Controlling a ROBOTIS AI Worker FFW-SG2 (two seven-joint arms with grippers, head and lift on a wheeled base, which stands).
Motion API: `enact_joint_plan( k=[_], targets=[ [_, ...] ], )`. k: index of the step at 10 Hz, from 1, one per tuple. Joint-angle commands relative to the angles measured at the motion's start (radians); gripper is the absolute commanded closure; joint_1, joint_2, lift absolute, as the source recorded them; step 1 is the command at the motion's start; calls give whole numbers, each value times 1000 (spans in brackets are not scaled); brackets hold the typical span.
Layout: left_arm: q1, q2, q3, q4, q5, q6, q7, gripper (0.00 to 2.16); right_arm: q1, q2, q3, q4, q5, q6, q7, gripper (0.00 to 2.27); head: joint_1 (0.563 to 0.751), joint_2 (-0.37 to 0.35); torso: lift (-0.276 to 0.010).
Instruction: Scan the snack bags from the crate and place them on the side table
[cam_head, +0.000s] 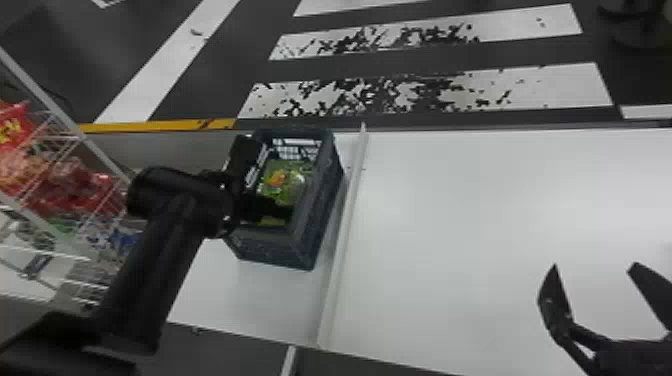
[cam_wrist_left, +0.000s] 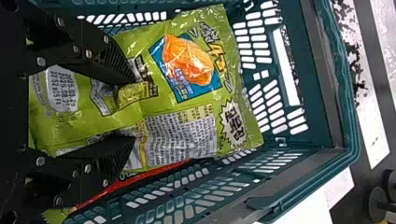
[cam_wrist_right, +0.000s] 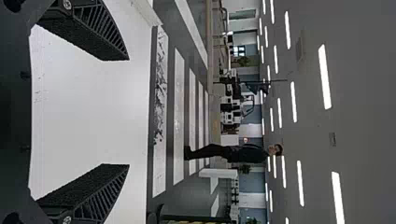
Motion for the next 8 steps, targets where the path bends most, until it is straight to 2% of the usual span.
enact_joint_plan(
  k=[1,3,5,8],
  targets=[
    [14,-3,53,-13,68,2,10,2132,-1,0,0,1,-2,2,0,60,695,291,-50],
    [38,2,114,-33,141,-1,2,2132,-1,0,0,6,-3,2,0,60,695,289,-50],
    [84,4,180,-82,163,-29,-30,2132,-1,0,0,6,-3,2,0,60,695,288,-50],
    [140,20,291,-152,261,-17,-83,2132,-6,0,0,6,-3,11,0,60,695,293,-50]
  ],
)
